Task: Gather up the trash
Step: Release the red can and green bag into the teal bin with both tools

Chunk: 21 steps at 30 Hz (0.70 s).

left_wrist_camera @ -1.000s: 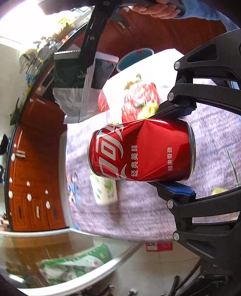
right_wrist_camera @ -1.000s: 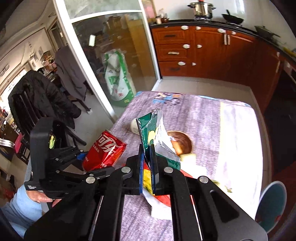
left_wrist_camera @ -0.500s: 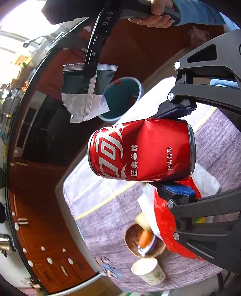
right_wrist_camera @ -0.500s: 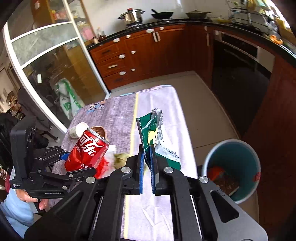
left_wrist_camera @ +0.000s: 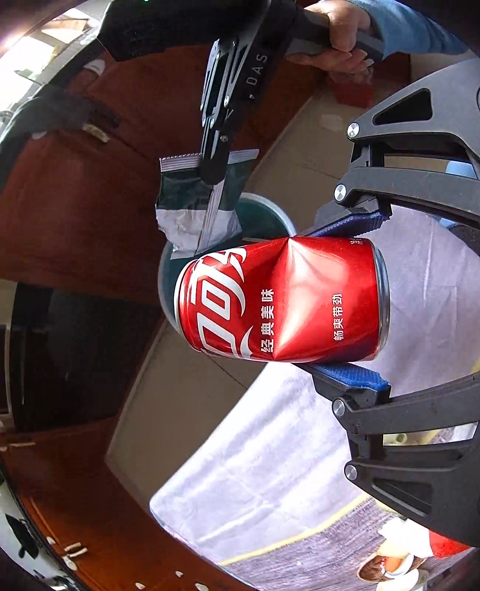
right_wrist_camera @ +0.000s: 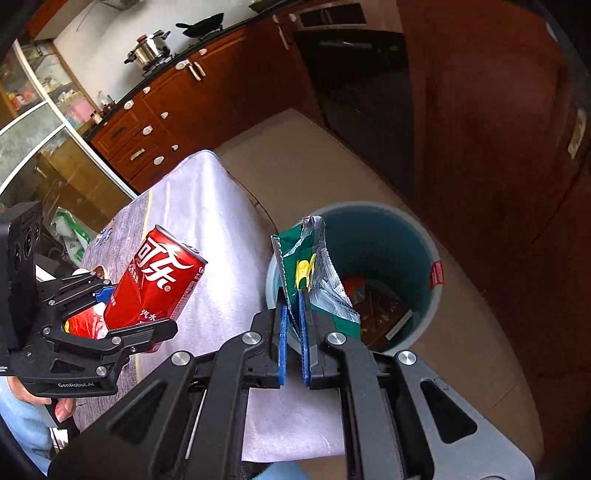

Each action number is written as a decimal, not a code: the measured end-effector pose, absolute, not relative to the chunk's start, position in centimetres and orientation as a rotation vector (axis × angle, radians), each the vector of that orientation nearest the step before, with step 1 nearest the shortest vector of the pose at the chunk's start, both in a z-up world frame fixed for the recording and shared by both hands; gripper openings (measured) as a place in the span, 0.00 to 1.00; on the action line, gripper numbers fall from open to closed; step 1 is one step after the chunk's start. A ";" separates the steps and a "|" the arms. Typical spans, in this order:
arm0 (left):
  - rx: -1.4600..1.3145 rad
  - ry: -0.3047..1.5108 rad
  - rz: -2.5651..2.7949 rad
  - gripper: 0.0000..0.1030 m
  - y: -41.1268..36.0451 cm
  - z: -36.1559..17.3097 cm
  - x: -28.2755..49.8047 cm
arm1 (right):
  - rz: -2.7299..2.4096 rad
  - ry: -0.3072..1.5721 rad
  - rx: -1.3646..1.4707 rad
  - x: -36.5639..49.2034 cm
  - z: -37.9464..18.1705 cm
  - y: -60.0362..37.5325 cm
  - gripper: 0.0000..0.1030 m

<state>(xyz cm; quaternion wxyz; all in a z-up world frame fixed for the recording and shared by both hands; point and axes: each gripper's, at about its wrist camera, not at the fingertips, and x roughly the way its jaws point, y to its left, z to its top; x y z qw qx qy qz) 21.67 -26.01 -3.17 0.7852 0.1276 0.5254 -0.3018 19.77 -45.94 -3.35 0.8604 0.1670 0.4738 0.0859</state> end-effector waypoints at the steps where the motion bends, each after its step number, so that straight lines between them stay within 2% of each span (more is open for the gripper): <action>1: 0.285 1.143 -0.655 0.57 -26.8 -3.7 21.9 | 0.173 1.004 0.363 19.9 -4.0 -46.5 0.06; 9: 0.325 1.212 -0.679 0.57 -32.4 -7.3 24.0 | 0.130 1.067 0.425 20.5 -7.6 -49.4 0.06; 14: 0.332 1.238 -0.681 0.60 -34.0 -8.4 24.8 | 0.109 1.093 0.454 20.7 -8.8 -50.2 0.12; 16: 0.340 1.229 -0.674 0.68 -34.2 -8.4 24.9 | 0.104 1.098 0.473 20.6 -9.1 -50.4 0.29; 17: 0.355 1.217 -0.667 0.71 -34.2 -8.3 24.8 | 0.096 1.094 0.480 20.5 -9.2 -50.6 0.46; 18: 0.370 1.205 -0.660 0.72 -34.2 -8.3 24.6 | 0.092 1.090 0.482 20.5 -9.2 -50.6 0.55; 19: 0.380 1.200 -0.655 0.72 -34.2 -8.2 24.5 | 0.088 1.087 0.480 20.4 -9.2 -50.7 0.59; 21: 0.386 1.207 -0.643 0.75 -33.9 -8.3 24.3 | 0.078 1.088 0.483 20.3 -9.1 -50.7 0.74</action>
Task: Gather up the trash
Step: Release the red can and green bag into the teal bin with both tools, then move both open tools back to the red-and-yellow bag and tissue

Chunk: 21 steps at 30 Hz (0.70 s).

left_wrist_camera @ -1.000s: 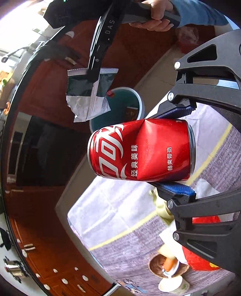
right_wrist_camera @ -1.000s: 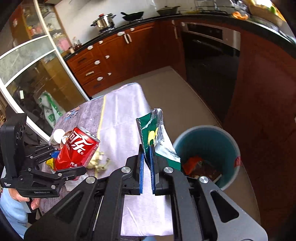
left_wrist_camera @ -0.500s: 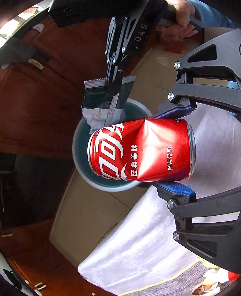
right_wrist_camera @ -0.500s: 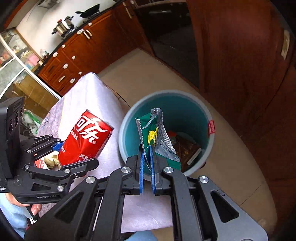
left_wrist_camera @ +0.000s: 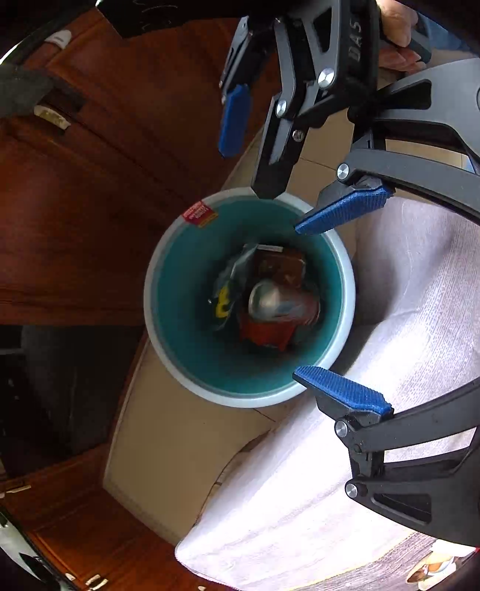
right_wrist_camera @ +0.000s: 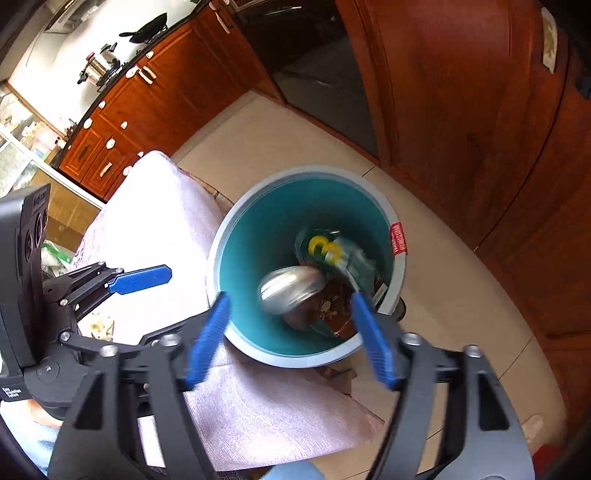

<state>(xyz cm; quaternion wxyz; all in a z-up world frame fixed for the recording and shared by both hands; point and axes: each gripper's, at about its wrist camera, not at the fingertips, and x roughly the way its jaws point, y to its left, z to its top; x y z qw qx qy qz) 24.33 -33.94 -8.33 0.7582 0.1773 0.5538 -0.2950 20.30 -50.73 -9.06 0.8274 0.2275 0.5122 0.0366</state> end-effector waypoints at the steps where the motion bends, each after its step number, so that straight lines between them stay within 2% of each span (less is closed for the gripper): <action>1: 0.383 1.211 -0.637 0.76 -33.7 -8.3 24.3 | 0.075 1.086 0.491 20.3 -9.0 -50.8 0.76; 7: 0.354 1.213 -0.629 0.82 -33.1 -7.8 23.9 | 0.071 1.101 0.489 20.3 -8.7 -50.5 0.83; 21: 0.285 1.180 -0.635 0.89 -31.0 -5.9 22.7 | 0.094 1.102 0.442 19.4 -6.3 -48.5 0.83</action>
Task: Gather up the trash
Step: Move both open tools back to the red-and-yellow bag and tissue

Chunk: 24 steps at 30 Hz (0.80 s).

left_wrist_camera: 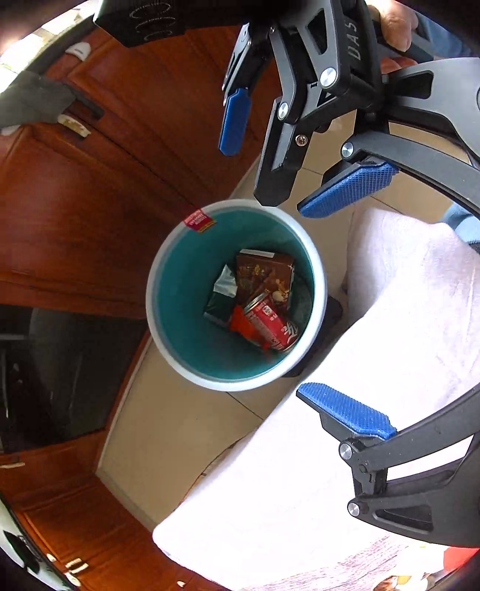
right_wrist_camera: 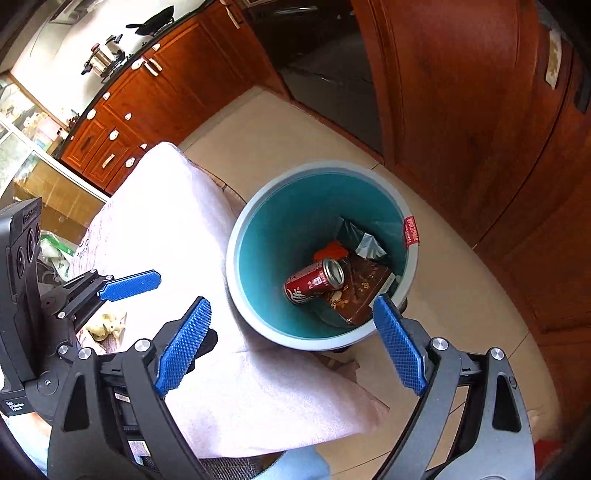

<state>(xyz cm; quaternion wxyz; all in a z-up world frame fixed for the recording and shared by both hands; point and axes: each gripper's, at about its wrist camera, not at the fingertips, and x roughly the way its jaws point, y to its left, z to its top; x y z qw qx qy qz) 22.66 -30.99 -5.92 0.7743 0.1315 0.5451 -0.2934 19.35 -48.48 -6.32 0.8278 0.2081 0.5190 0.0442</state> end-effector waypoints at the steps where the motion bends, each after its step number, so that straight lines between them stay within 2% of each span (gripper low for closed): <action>1: 0.273 1.174 -0.636 0.90 -30.4 -5.6 22.4 | 0.097 1.099 0.435 19.2 -6.0 -48.1 0.83; 12: 0.207 1.143 -0.548 0.93 -21.9 -4.2 19.8 | 0.207 1.100 0.368 18.9 -4.4 -41.2 0.83; 24: 0.043 1.097 -0.366 0.94 -6.3 -2.8 16.9 | 0.405 1.130 0.206 19.3 -2.4 -27.4 0.83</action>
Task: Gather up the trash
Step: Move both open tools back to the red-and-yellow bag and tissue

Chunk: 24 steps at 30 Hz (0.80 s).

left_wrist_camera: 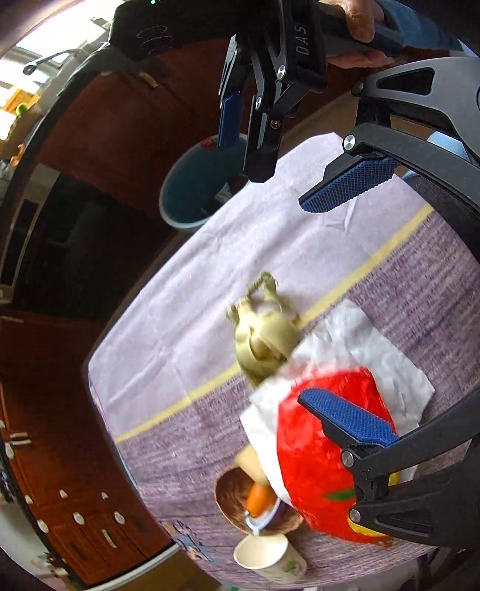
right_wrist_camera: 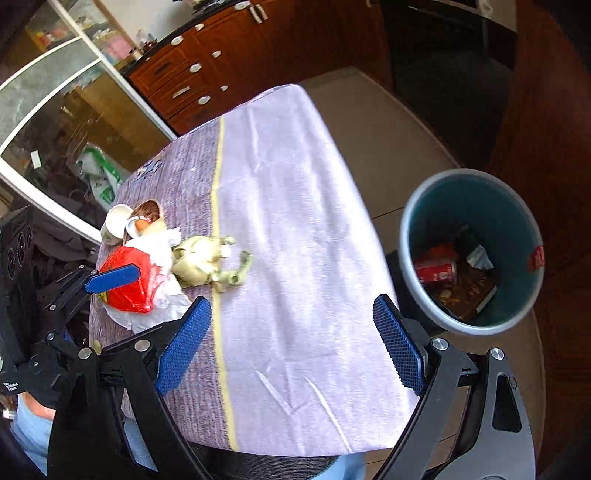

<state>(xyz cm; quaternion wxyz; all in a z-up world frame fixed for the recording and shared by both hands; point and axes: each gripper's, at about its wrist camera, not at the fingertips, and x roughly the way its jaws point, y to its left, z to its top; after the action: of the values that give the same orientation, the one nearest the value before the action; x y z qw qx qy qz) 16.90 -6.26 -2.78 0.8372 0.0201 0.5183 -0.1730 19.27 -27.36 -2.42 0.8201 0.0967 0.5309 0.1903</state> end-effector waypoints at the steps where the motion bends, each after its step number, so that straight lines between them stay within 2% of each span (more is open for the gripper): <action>1: 0.029 1.092 -0.351 0.94 -4.8 -2.2 16.6 | 0.426 1.129 0.186 19.3 -2.2 -26.1 0.83; 6: 0.000 1.058 -0.292 0.95 1.0 -1.4 15.0 | 0.514 1.144 0.106 19.2 -1.6 -19.9 0.83; 8: 0.012 1.048 -0.275 0.96 3.0 -1.3 14.5 | 0.537 1.149 0.079 19.1 -1.5 -17.9 0.87; 16: -0.017 1.066 -0.222 0.96 10.0 -3.5 13.1 | 0.619 1.162 -0.029 19.0 -1.4 -10.9 0.87; 24: -0.063 1.094 -0.164 0.96 14.8 -6.0 12.3 | 0.726 1.153 -0.362 18.3 -3.0 -2.8 0.87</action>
<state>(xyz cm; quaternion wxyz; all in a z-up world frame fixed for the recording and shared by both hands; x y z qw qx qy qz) 12.34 14.75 -5.98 0.8505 -0.0298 0.5193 -0.0777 18.27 -2.80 -3.03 0.7618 -0.1662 0.5299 0.3336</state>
